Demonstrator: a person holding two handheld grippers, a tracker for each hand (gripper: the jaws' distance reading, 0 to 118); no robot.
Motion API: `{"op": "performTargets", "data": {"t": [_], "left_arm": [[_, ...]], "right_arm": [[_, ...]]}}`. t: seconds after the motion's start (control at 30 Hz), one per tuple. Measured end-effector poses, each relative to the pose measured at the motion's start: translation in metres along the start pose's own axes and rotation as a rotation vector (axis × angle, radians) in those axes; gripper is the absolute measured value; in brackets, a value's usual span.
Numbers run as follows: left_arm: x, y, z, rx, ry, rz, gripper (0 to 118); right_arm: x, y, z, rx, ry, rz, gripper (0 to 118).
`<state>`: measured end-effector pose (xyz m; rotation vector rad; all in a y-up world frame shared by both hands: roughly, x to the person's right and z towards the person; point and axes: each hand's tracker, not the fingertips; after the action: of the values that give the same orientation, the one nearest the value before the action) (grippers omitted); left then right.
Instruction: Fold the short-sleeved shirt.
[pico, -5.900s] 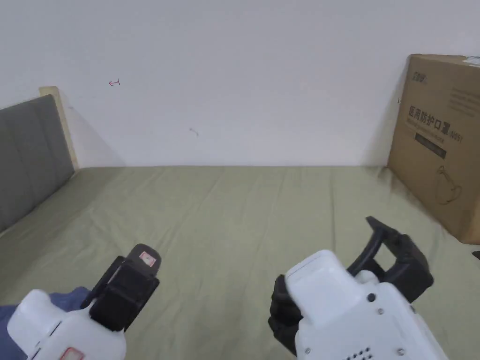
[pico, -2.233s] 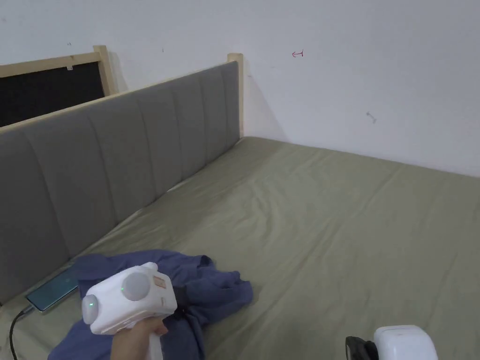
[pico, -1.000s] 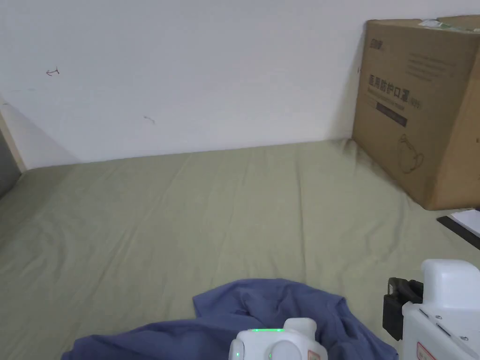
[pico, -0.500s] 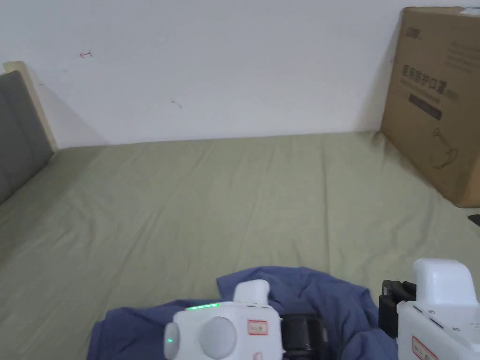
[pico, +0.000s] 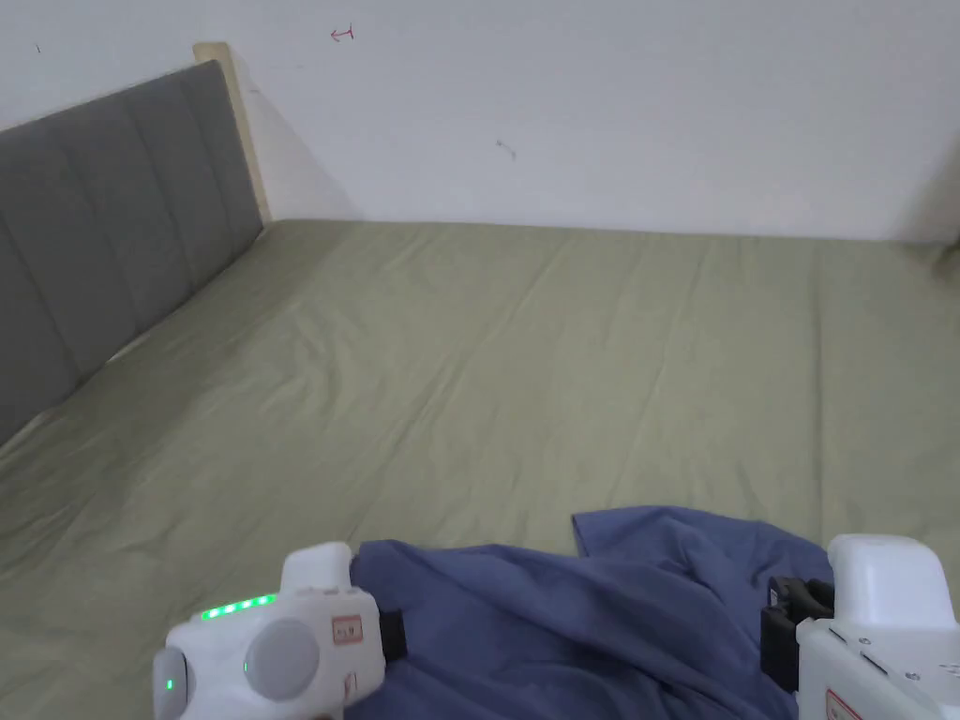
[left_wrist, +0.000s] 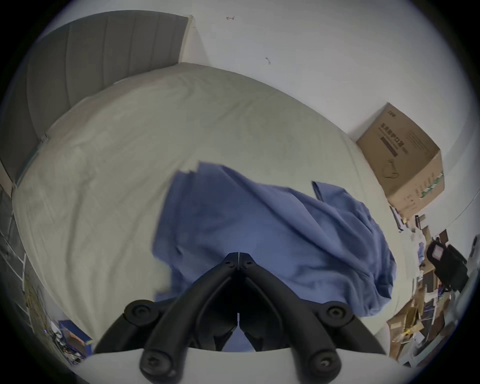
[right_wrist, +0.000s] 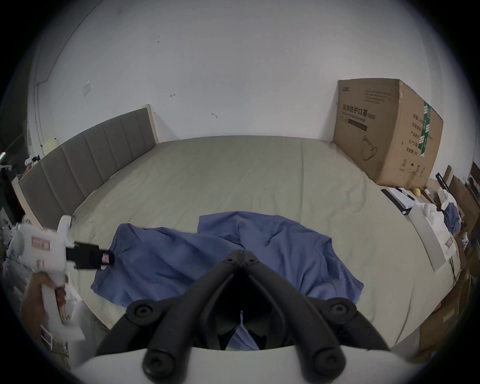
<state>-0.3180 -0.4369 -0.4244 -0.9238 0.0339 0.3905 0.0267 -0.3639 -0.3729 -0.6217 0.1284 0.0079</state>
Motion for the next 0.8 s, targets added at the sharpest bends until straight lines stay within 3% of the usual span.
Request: {"op": "performTargets", "data": {"t": [0.1,0.13,0.17,0.3,0.5,0.6,0.63,0.7,0.73,0.77,0.8], "left_arm": [[-0.011,0.041,-0.016,0.014,0.015,-0.008,82],[-0.012,0.053,-0.021,0.018,0.016,-0.007,99],[-0.013,0.066,-0.027,0.025,0.011,0.003,101],[-0.014,0.107,-0.05,-0.002,0.002,0.092,101],[-0.016,0.106,-0.112,-0.293,0.064,0.093,95],[-0.003,0.092,-0.11,-0.248,0.17,-0.068,73],[0.001,0.091,-0.106,-0.254,0.186,-0.1,58],[0.004,0.089,-0.102,-0.245,0.09,-0.101,10],[0.005,0.089,-0.103,-0.268,0.015,-0.041,4],[0.008,0.085,-0.108,-0.292,0.058,-0.026,4],[0.011,0.081,-0.109,-0.266,0.103,-0.095,4]], "right_arm": [[-0.002,0.0,-0.008,-0.024,-0.01,0.019,0],[-0.002,-0.001,-0.011,-0.031,-0.013,0.022,0],[-0.001,-0.001,-0.014,-0.04,-0.016,0.024,0],[0.002,-0.004,-0.028,-0.076,-0.03,0.021,0],[0.005,-0.006,-0.038,-0.11,-0.037,0.025,0],[0.007,-0.009,-0.042,-0.125,-0.04,0.023,0],[0.008,-0.01,-0.044,-0.132,-0.037,0.02,0],[0.009,-0.012,-0.046,-0.137,-0.035,0.015,0],[0.009,-0.012,-0.047,-0.142,-0.033,0.011,0],[0.009,-0.013,-0.048,-0.146,-0.03,0.007,0],[0.009,-0.014,-0.048,-0.15,-0.025,0.004,0]]}}
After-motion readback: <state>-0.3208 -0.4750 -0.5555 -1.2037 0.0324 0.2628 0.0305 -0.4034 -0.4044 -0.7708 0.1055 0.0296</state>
